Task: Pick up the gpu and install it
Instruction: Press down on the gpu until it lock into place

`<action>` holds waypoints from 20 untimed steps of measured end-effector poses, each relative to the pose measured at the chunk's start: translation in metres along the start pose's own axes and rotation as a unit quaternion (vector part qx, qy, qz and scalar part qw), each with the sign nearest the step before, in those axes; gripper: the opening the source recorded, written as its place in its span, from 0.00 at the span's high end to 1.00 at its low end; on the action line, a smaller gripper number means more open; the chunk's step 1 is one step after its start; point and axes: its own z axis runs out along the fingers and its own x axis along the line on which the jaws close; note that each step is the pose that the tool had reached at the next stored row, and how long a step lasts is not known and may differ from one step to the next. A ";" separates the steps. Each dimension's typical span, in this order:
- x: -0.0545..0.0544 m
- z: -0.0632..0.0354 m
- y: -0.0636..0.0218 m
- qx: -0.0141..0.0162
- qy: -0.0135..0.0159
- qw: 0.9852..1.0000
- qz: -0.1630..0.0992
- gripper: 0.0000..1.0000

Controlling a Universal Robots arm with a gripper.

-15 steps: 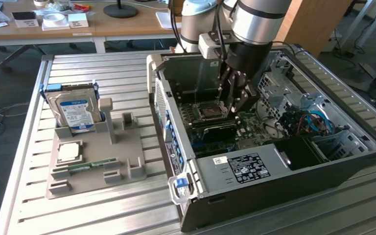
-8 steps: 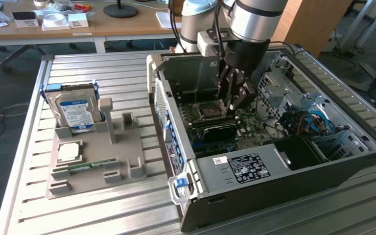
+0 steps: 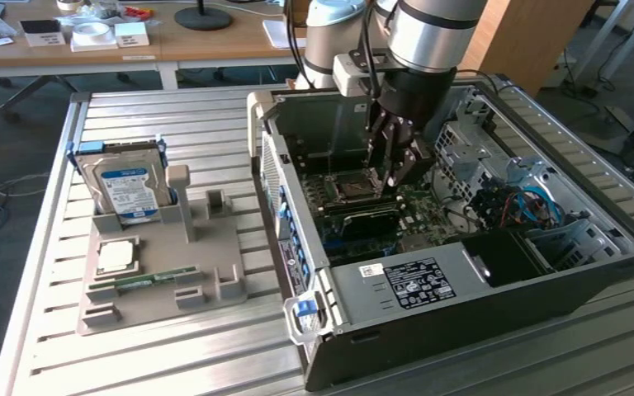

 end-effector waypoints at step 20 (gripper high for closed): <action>0.000 0.0000 0.0000 0.000 0.000 1.000 0.000 0.89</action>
